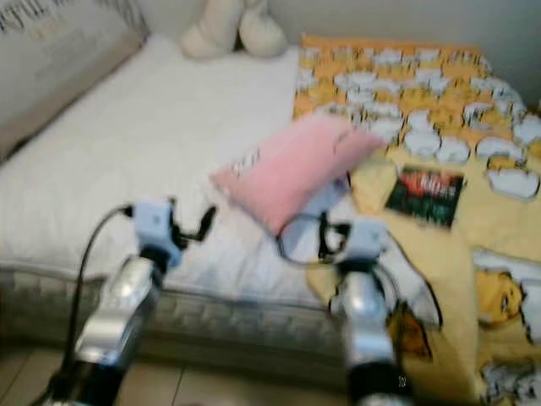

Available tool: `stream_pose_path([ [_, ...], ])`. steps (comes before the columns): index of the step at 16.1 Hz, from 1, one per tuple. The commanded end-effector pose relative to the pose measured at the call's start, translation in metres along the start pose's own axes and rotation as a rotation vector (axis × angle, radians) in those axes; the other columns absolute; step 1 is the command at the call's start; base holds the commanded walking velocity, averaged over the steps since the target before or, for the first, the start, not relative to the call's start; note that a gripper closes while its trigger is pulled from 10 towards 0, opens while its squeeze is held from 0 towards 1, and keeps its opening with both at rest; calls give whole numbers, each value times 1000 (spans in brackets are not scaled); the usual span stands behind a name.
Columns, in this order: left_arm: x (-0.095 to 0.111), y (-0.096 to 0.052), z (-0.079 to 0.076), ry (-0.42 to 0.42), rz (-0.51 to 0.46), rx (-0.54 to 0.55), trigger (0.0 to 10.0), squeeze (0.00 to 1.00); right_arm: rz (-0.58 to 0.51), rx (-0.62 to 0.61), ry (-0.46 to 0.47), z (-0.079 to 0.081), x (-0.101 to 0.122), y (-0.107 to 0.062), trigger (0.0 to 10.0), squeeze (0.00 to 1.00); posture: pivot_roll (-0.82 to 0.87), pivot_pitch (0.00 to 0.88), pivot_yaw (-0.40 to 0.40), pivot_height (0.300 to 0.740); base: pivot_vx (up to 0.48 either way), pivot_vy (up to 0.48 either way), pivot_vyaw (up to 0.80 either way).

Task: Clean up the room

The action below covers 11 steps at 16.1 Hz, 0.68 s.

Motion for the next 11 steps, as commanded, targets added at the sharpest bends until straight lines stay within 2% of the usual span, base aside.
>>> stream_pose_path([
  [1, 6, 3, 5, -1, -13, 5, 10000, 0, -30, 26, -7, 9, 10, 6, 10000, 0, -53, 0, 52, 740, 480, 0, 0],
  [7, 17, 11, 8, 50, -42, -21, 10000, 0, -35, 35, -4, 13, 10, 5, 10000, 0, -49, 0, 59, 740, 476, 0, 0],
  [8, 19, 20, 21, 97, -29, 14, 10000, 0, -49, 62, -18, 18, 14, 4, 10000, 0, -51, 0, 55, 740, 472, 0, 0],
  [9, 17, 27, 28, 114, -3, 38, 10000, 0, -45, 70, -19, 19, 13, 3, 10000, 0, -53, 0, 53, 740, 0, 0, 0],
  [10, 14, 41, 42, 133, 63, 66, 10000, 0, -28, 82, -16, 20, 9, 1, 10000, 0, -56, 0, 46, 740, 0, 0, 0],
  [11, 11, 51, 52, 102, 112, 91, 10000, 0, -11, 84, -9, 19, 4, -2, 10000, 0, -60, 0, 42, 740, 0, 0, 0],
])
Point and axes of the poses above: a point about 5 cm out from each wrist's last joint towards the gripper, its own y axis pointing out of the wrist towards the gripper, its own x axis along the axis of the wrist's last joint, z = x × y, the point moved 6 cm from there along y, pointing out of the wrist towards the gripper, and after that the axes turned 9 degrees about y, right-handed, at the moved point
